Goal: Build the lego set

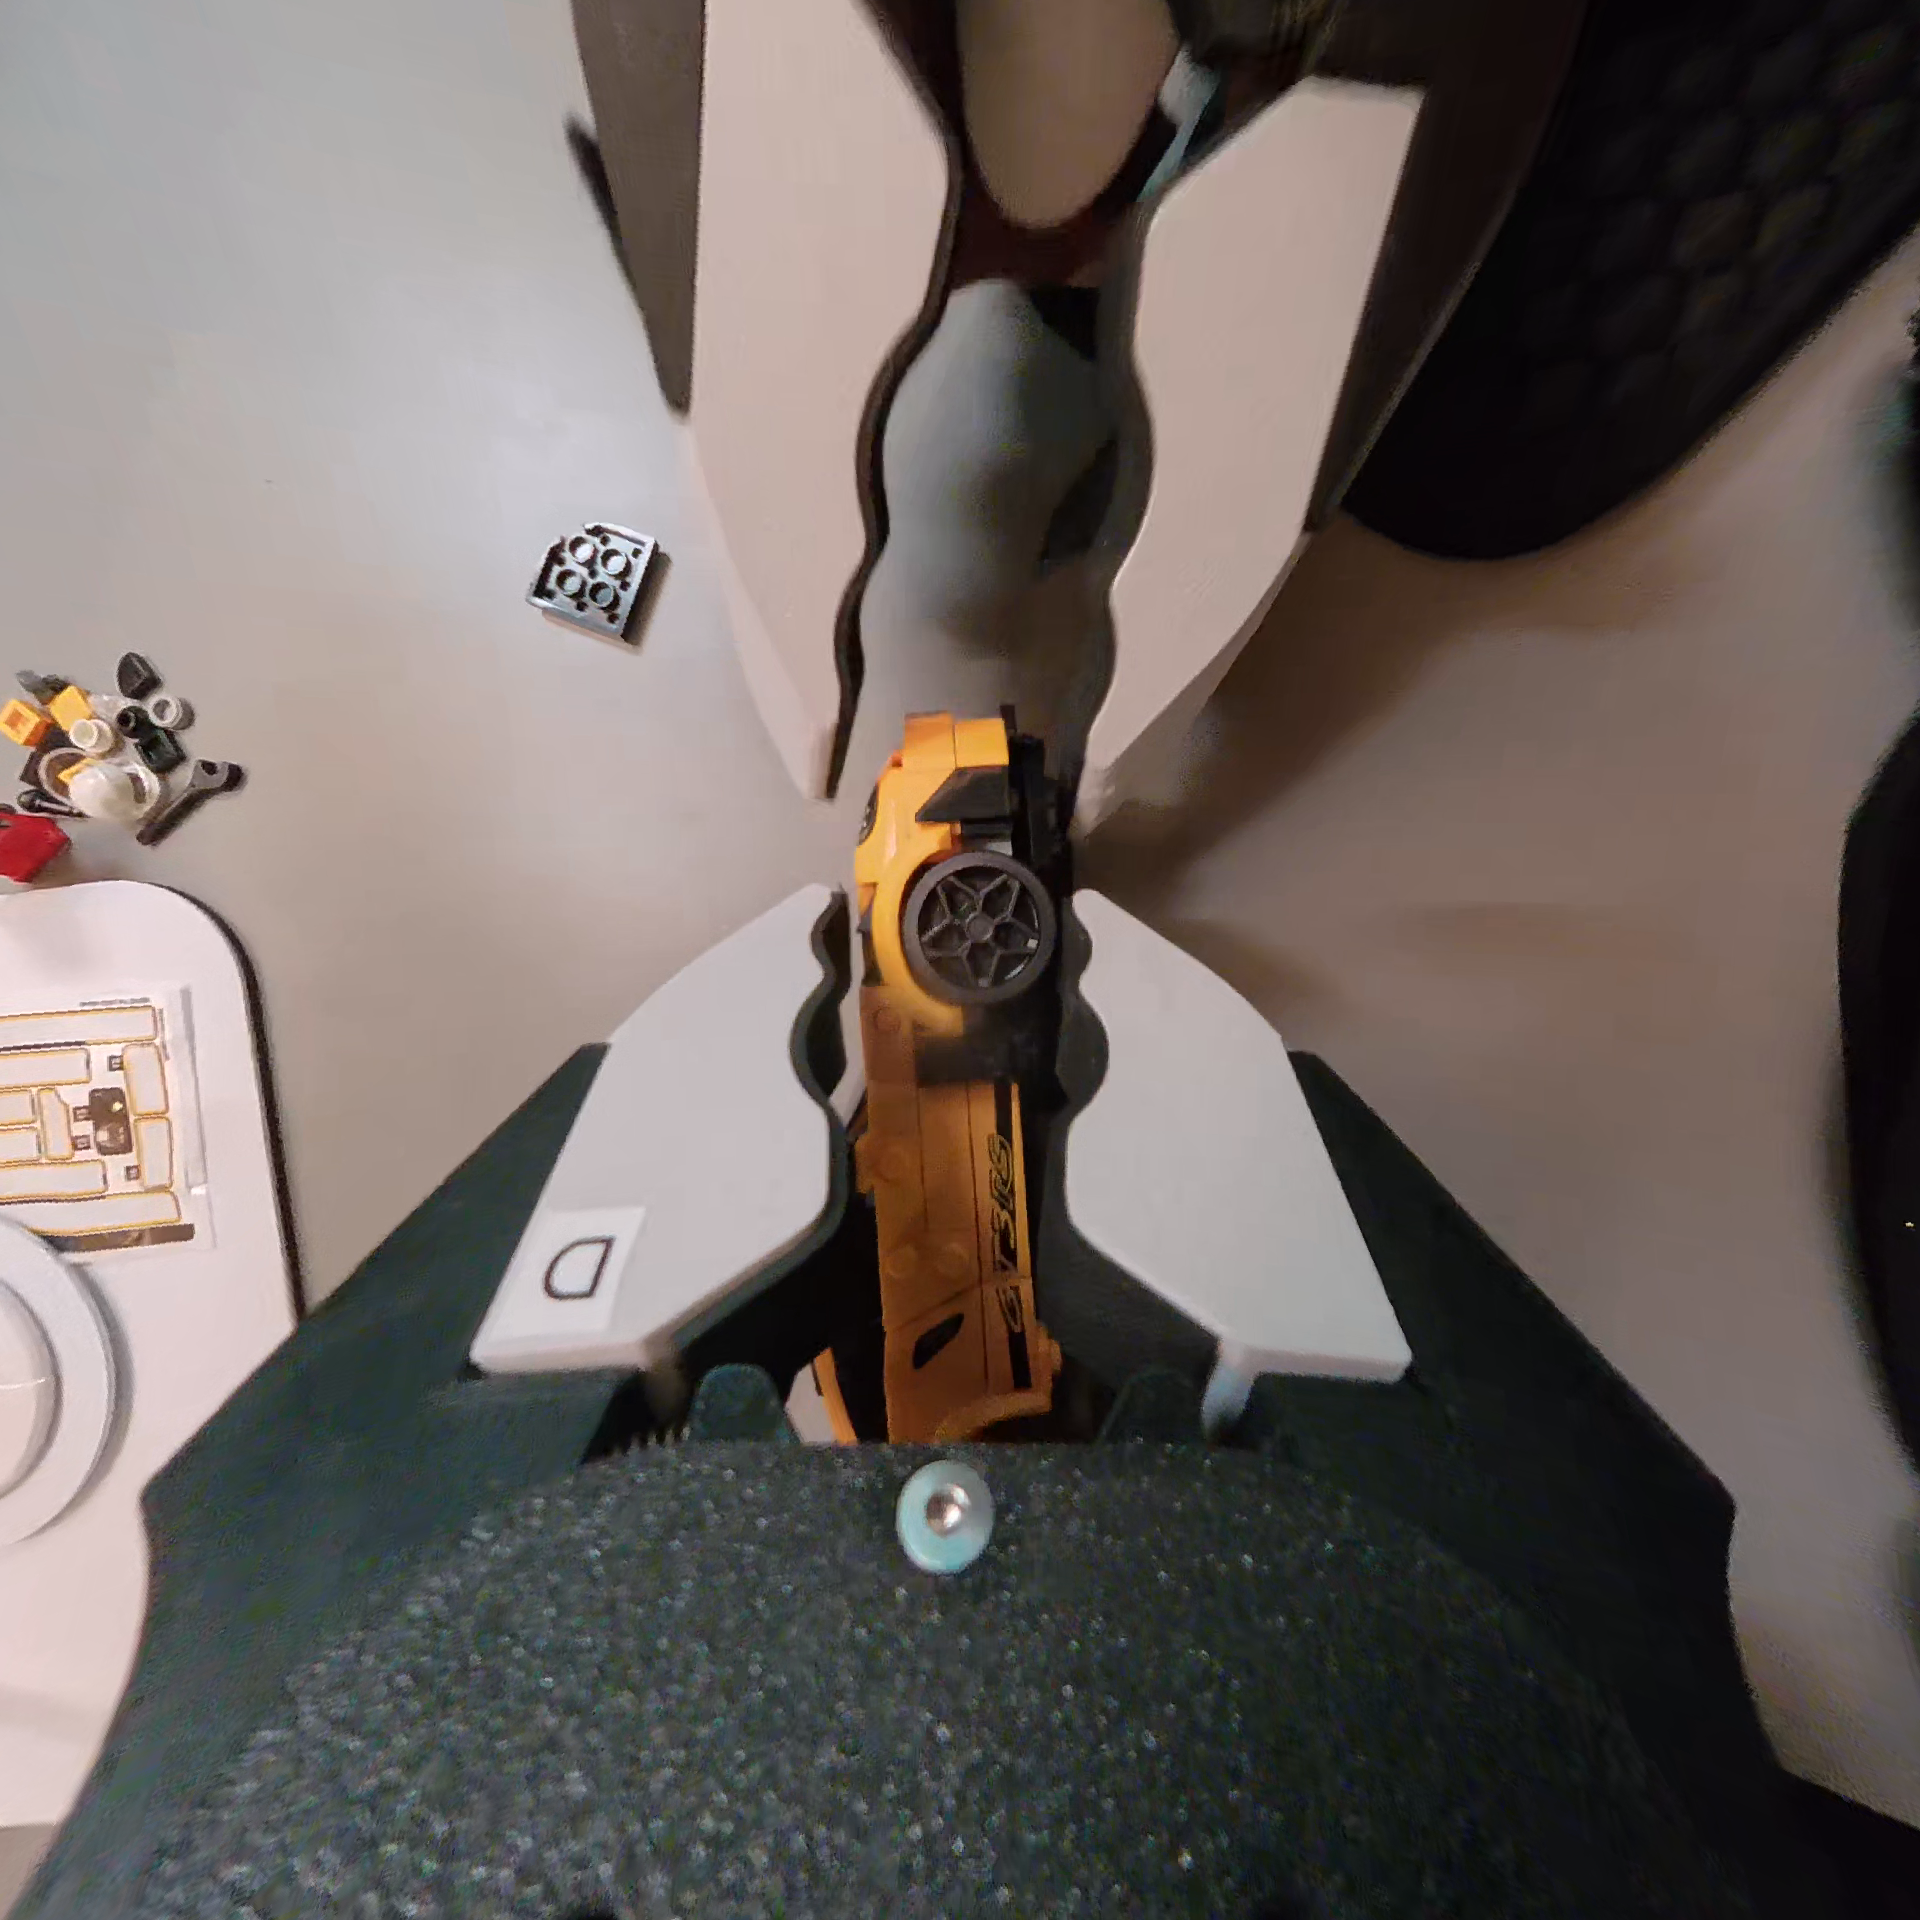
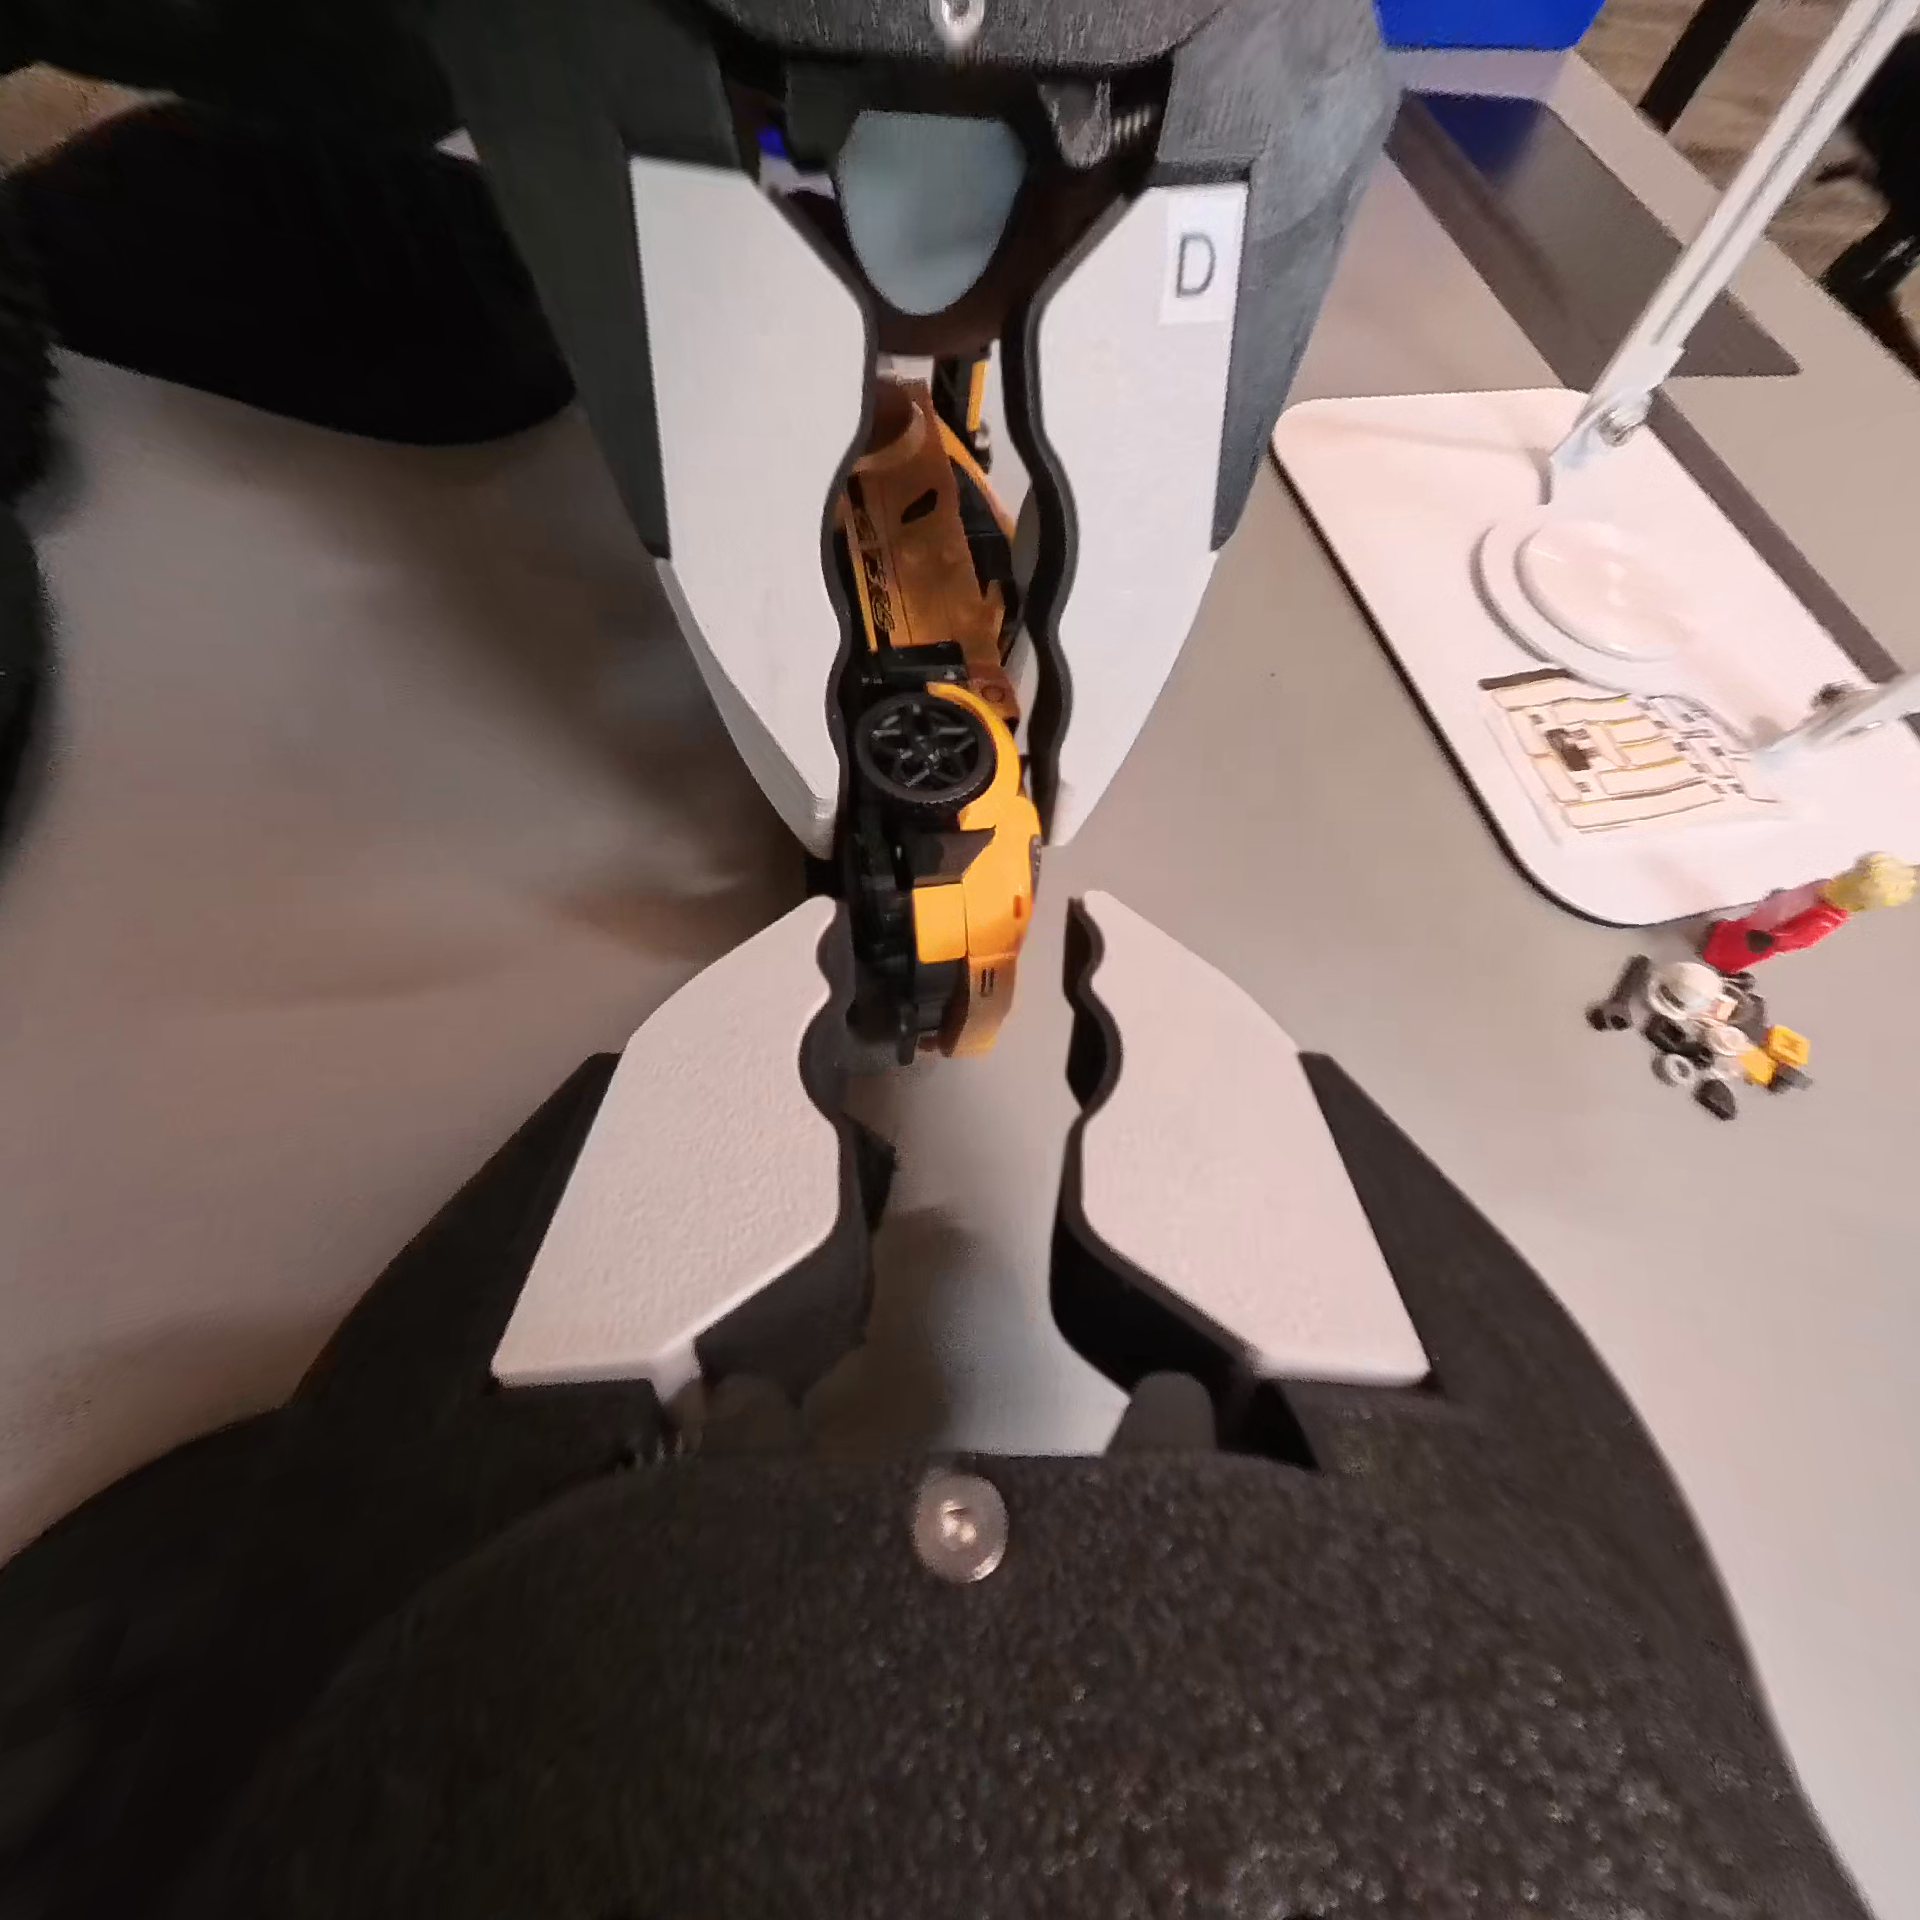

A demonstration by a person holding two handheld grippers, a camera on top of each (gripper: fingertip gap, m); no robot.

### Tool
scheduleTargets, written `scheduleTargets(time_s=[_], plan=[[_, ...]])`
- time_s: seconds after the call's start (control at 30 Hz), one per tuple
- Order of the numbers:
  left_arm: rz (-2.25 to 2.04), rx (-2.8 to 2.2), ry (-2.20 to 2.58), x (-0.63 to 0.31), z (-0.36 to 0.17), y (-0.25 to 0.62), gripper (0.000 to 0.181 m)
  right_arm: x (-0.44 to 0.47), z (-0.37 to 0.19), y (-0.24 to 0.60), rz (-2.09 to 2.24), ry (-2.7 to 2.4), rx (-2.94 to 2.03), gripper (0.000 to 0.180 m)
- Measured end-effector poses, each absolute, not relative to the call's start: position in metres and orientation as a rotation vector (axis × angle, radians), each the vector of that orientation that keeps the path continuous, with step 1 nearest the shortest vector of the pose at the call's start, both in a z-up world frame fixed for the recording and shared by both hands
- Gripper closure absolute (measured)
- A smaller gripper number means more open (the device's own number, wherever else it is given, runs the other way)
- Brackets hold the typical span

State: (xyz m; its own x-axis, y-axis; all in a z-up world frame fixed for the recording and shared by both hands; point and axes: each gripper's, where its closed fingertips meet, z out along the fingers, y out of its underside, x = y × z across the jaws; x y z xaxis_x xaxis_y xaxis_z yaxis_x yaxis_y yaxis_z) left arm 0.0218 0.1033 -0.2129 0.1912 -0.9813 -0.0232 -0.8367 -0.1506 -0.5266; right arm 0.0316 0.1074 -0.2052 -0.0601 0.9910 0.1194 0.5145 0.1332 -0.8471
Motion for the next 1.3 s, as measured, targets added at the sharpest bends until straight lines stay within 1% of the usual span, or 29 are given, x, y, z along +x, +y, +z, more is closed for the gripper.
scheduleTargets(time_s=[0.03, 0.1, 0.2, 0.33, 0.43, 0.47, 0.5, 0.67, 0.73, 0.9, 1.0, 1.2, 1.3], plan=[[-0.442, -2.044, 1.703, 0.020, -0.213, 0.104, 0.140, 0.035, -0.199, 0.106, 0.815, -1.657, -1.456, 0.142], [-0.443, -2.035, 1.700, 0.019, -0.212, 0.103, 0.139, 0.039, -0.188, 0.102, 0.759, -1.635, -1.410, 0.148], [-0.458, -2.030, 1.689, 0.017, -0.212, 0.102, 0.147, 0.035, -0.181, 0.093, 0.591, -1.658, -1.287, 0.157], [-0.457, -2.034, 1.664, 0.018, -0.212, 0.103, 0.146, 0.027, -0.193, 0.086, 0.299, -1.776, -1.129, 0.167], [-0.448, -2.034, 1.649, 0.017, -0.212, 0.103, 0.146, 0.028, -0.194, 0.084, 0.265, -1.784, -1.149, 0.167], [-0.449, -2.038, 1.642, 0.016, -0.212, 0.103, 0.146, 0.030, -0.196, 0.080, 0.280, -1.819, -1.171, 0.175], [-0.449, -2.039, 1.637, 0.016, -0.212, 0.103, 0.147, 0.034, -0.201, 0.077, 0.283, -1.858, -1.193, 0.180], [-0.444, -2.033, 1.633, 0.015, -0.212, 0.103, 0.147, 0.042, -0.186, 0.073, 0.365, -1.807, -1.238, 0.177], [-0.445, -2.034, 1.628, 0.015, -0.212, 0.104, 0.146, 0.044, -0.185, 0.079, 0.327, -1.793, -1.254, 0.176], [-0.434, -2.014, 1.598, 0.010, -0.200, 0.105, 0.134, 0.050, -0.188, 0.091, 0.337, -1.706, -1.365, 0.169], [-0.405, -2.022, 1.576, -0.008, -0.193, 0.103, 0.128, 0.051, -0.188, 0.093, 0.350, -1.673, -1.400, 0.161], [-0.409, -2.091, 1.444, -0.054, -0.206, 0.095, 0.122, 0.049, -0.196, 0.103, 0.401, -1.631, -1.496, 0.158], [-0.407, -2.076, 1.401, -0.057, -0.215, 0.096, 0.122, 0.044, -0.199, 0.104, 0.467, -1.606, -1.535, 0.152]])
